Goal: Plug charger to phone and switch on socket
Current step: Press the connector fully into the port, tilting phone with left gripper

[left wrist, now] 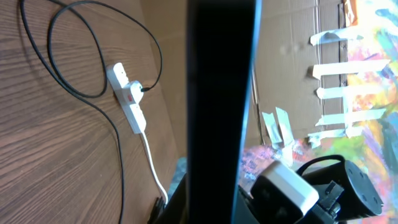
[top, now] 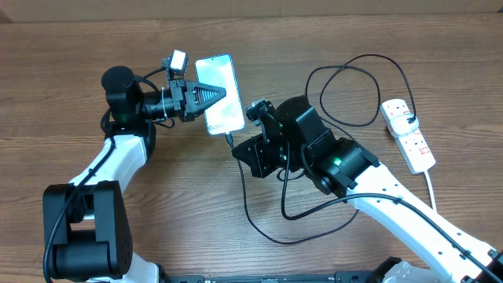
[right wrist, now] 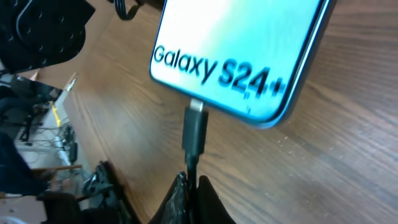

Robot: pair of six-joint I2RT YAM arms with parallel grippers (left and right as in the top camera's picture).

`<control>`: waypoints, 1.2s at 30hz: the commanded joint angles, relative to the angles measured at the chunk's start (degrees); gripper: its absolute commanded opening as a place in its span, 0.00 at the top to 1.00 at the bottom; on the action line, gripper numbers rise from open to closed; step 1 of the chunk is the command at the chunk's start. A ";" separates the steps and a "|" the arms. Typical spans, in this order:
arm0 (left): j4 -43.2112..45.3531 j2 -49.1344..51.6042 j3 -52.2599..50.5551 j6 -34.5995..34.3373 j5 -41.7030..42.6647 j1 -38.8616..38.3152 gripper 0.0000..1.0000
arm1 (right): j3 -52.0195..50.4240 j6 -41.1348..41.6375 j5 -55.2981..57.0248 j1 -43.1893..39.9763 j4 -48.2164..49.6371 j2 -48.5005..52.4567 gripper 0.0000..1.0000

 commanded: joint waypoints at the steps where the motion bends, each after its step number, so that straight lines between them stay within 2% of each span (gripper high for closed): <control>1: 0.24 0.09 1.49 1.38 4.63 -0.55 0.96 | 0.07 -1.55 4.13 -0.26 0.94 -0.04 0.96; 9: 0.26 0.09 1.51 1.46 4.44 -0.52 0.96 | 0.07 -1.40 4.04 -0.26 1.55 -0.04 0.95; 20: 0.22 0.09 1.49 6.56 -5.97 -0.55 0.96 | 0.07 -1.42 0.63 -0.26 -3.37 -0.04 0.44; 28: 0.22 0.09 1.49 6.56 -5.44 -0.81 0.96 | 0.07 -1.70 5.97 -0.13 -3.06 -0.04 0.44; 36: 0.22 0.09 1.49 6.58 -5.25 -1.64 0.96 | 0.07 -1.66 5.81 0.09 -1.42 0.22 0.44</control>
